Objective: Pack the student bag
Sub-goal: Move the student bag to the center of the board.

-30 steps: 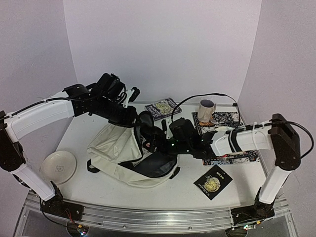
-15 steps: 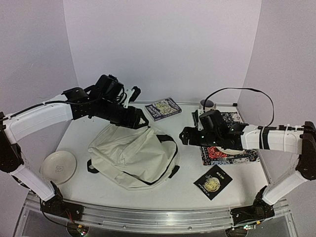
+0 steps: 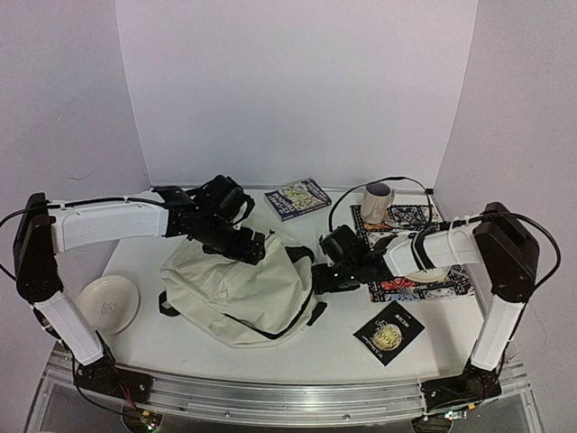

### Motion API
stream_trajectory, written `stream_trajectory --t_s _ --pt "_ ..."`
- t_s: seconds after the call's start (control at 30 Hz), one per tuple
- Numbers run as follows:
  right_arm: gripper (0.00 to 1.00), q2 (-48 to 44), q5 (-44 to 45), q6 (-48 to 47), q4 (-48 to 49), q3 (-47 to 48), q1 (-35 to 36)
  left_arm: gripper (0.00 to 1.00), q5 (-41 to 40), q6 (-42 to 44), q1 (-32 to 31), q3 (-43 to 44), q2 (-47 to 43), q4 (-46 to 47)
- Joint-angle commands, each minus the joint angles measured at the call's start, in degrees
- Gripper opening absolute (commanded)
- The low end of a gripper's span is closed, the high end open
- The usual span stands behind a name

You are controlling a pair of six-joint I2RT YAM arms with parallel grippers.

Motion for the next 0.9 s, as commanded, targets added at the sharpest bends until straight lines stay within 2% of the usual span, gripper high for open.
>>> stream_trajectory --t_s 0.0,0.23,0.4,0.57,0.73,0.87 --pt "0.58 4.0 -5.7 -0.4 2.4 7.6 4.4 0.93 -8.4 -1.2 2.0 -2.5 1.2 1.2" --pt "0.56 11.5 -12.7 -0.1 5.0 16.3 7.6 0.93 -10.7 0.6 7.1 -4.8 1.9 2.1" --pt "0.59 8.3 -8.7 -2.0 4.5 15.1 7.7 0.94 -10.2 3.5 9.0 -1.7 1.8 3.3" --pt "0.67 0.2 -1.4 -5.0 2.5 9.3 7.0 0.94 -7.3 5.8 10.4 6.2 5.9 5.8" --pt "0.75 -8.5 5.1 -5.4 1.1 2.3 6.2 0.94 -3.4 5.7 12.9 16.1 13.8 7.3" --pt "0.78 -13.1 8.8 -5.0 0.9 -1.1 6.1 0.90 -2.3 6.2 14.4 26.3 22.2 7.6"
